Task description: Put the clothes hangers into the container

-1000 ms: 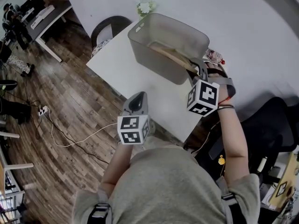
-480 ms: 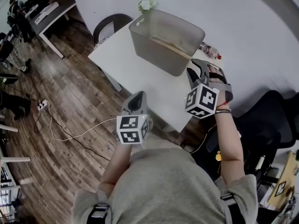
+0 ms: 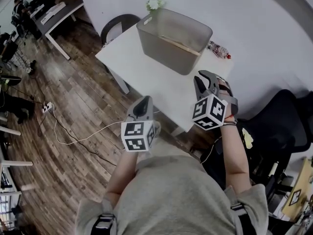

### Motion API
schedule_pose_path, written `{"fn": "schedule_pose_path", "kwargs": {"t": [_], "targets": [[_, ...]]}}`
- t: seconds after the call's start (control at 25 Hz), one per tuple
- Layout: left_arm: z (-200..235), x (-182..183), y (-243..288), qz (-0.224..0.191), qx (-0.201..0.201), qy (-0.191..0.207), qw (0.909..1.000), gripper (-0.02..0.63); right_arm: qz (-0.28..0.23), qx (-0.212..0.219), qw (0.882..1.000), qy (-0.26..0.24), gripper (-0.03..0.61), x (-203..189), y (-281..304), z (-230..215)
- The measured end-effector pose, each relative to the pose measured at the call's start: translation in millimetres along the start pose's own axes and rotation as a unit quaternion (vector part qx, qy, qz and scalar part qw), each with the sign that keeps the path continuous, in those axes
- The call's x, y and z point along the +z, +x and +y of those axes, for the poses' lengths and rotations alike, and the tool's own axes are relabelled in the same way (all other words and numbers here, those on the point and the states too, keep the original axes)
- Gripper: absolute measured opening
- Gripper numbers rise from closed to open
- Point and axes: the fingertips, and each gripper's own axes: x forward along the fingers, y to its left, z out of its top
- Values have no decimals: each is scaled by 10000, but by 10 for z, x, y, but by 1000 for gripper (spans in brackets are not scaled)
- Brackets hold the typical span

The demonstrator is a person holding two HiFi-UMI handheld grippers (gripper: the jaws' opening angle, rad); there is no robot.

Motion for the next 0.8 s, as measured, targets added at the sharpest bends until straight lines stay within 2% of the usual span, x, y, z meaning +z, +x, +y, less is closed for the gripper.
{"fn": "schedule_pose_path", "kwargs": {"t": [0.2,0.28,0.56,0.8], "targets": [[-106,-39,-106,-13,-18,-8,10000,10,-266,145,9957,879,3,-20,-165,179],[-158,-55,-134,-12,-43,-6,10000,11,-408,237,9904,1303,3,-27,-229,245],[-324,-69,-230,-77,-151,-9,9999,10,-954,273,9633,2493,2,-41,-433,443],[-449,-94,-291,-90,-218,15,9997,10,-1295,151,9330,3355,2,-138,-576,464]]}}
